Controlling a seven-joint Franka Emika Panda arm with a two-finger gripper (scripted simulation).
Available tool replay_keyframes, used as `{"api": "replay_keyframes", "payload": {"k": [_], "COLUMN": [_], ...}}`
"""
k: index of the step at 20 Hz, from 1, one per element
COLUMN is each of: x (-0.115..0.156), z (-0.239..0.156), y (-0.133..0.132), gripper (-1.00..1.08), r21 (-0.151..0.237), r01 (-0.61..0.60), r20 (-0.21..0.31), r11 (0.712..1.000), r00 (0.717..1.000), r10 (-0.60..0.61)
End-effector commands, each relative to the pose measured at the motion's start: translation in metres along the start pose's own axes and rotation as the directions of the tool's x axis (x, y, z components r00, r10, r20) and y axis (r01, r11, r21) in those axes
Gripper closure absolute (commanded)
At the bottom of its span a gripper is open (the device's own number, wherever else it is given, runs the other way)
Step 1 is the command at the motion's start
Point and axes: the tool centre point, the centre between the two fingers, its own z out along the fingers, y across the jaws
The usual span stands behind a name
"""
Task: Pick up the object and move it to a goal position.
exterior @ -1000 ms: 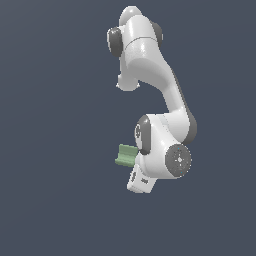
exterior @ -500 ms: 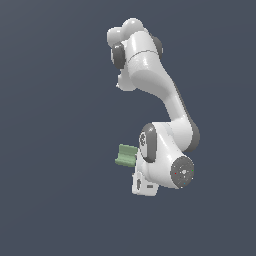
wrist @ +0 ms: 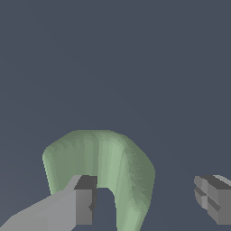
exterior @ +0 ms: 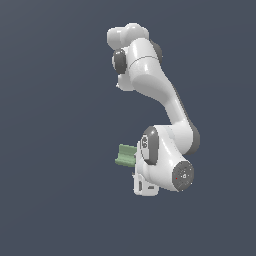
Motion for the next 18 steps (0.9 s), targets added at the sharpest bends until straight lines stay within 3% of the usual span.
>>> {"api": "replay_keyframes", "payload": {"k": [1, 18], "x": [0.000, 0.000], "z": [0.001, 0.017], "y": [0.000, -0.001], "gripper": [-0.60, -0.60], "r21": [0.003, 0.003], "r01": [0.009, 0.008], "r20": [0.002, 0.002], "r11": [1.000, 1.000], "r00": [1.000, 1.000], "r10": [-0.009, -0.008]}}
